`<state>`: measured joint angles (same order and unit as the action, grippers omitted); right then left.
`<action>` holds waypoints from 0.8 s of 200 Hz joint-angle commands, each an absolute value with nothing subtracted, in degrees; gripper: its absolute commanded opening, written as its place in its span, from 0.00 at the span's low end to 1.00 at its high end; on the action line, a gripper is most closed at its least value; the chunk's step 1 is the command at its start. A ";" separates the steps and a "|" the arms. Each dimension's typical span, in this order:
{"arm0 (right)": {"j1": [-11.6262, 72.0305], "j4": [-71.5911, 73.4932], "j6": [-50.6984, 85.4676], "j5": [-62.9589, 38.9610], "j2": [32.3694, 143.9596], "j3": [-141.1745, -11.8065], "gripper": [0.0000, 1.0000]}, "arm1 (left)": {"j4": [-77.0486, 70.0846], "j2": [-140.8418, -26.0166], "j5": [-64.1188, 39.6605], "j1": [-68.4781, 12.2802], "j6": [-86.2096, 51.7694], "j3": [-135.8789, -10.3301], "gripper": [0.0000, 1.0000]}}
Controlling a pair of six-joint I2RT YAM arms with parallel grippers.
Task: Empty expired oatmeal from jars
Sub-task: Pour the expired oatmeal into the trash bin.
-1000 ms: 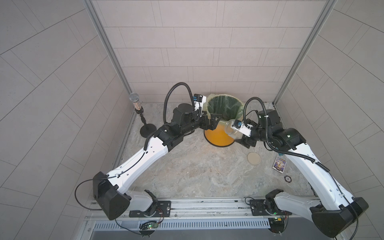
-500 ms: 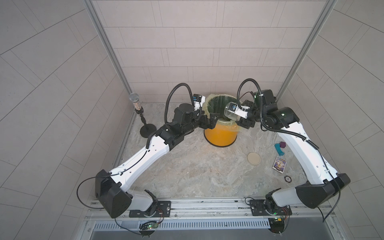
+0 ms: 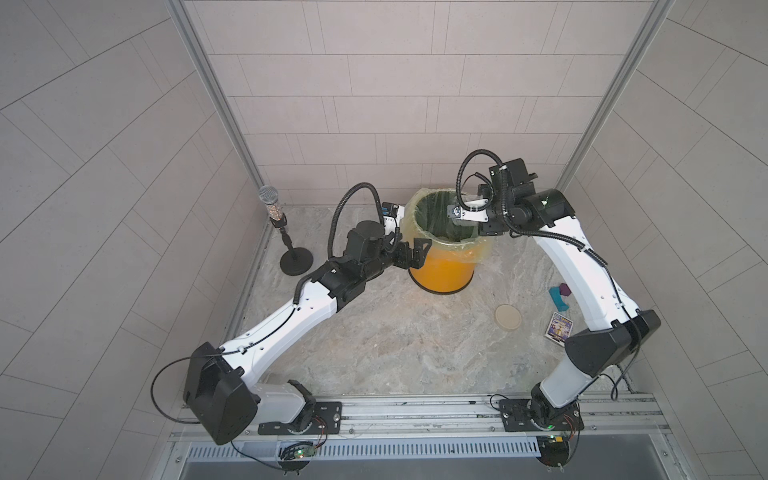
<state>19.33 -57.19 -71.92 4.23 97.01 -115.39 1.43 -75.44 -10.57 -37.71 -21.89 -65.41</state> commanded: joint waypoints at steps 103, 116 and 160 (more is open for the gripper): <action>22.87 -42.57 -101.06 23.11 100.52 -118.26 0.00 | -4.73 -68.94 -8.22 -37.27 -22.07 -56.52 1.00; 23.58 -40.86 -104.14 25.23 100.29 -115.84 0.00 | -5.26 -68.58 -8.35 -37.34 -22.38 -55.88 1.00; 25.46 -35.77 -108.48 28.90 100.42 -114.66 0.00 | -6.33 -66.67 -8.44 -37.27 -22.90 -53.59 1.00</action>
<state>24.58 -42.13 -103.20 23.70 103.15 -111.46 -4.38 -68.51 -8.86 -37.63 -22.48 -54.68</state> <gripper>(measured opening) 0.835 0.996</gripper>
